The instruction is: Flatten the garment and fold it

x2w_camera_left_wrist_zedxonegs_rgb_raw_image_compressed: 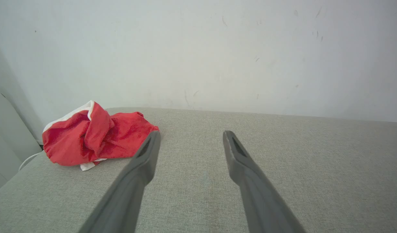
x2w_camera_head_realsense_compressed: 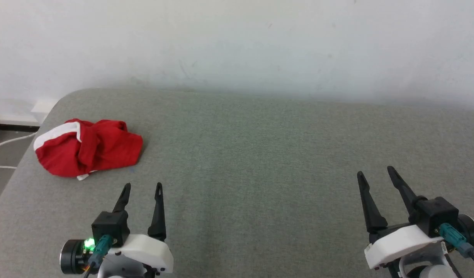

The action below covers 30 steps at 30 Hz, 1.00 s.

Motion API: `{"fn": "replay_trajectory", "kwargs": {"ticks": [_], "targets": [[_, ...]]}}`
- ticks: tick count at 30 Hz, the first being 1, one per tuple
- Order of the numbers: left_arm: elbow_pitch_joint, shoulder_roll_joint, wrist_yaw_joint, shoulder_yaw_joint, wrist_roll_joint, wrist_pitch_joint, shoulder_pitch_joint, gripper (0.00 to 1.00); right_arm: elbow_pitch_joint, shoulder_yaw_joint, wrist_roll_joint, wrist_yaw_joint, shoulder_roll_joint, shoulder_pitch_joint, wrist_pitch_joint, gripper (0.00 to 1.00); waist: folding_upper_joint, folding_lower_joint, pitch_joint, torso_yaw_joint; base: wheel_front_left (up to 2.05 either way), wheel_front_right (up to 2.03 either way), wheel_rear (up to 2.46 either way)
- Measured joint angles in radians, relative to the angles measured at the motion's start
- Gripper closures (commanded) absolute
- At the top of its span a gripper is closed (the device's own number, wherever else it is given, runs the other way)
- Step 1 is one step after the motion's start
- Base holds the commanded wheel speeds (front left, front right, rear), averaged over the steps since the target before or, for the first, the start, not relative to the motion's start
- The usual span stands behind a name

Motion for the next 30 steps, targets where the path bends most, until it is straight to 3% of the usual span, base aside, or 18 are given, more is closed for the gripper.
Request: {"fn": "replay_trajectory", "kwargs": {"ticks": [30], "targets": [[0.015, 0.0, 0.007, -0.002, -0.016, -0.063, 0.02, 0.0, 0.038, 0.031, 0.04, 0.0, 0.001, 0.016, -0.061, 0.0, 0.0, 0.0, -0.022, 0.208, 0.0, 0.0, 0.0]]}}
